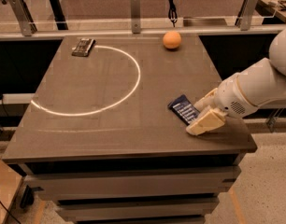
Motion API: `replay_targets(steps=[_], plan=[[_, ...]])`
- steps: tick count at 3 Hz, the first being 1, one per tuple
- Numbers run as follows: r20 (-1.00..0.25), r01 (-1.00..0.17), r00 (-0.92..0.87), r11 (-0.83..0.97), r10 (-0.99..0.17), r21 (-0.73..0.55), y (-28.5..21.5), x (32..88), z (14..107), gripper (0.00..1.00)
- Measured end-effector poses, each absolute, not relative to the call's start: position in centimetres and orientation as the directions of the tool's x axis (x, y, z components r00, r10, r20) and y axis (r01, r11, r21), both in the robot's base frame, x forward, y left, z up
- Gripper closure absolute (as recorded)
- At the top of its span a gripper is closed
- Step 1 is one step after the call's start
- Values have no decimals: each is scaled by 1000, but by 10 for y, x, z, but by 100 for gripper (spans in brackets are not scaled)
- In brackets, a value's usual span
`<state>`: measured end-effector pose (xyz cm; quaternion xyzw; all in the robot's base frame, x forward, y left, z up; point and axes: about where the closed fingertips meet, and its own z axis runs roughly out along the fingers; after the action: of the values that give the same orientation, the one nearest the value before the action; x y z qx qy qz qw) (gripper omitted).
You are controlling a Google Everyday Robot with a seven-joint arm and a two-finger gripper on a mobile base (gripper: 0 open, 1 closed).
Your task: Move rxbar blueberry near rxbar chocolate
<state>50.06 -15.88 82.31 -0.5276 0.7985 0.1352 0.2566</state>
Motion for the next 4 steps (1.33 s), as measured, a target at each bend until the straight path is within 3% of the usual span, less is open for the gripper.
replay_targets(steps=[1,2,4], plan=[[-552,-912,-311,407,-773,-55,-159,501,827,91],[-552,-912,-311,406,-773,-56,-159,501,828,100],[-614,-916,-151,343,-775,-207,-150,542,916,100]])
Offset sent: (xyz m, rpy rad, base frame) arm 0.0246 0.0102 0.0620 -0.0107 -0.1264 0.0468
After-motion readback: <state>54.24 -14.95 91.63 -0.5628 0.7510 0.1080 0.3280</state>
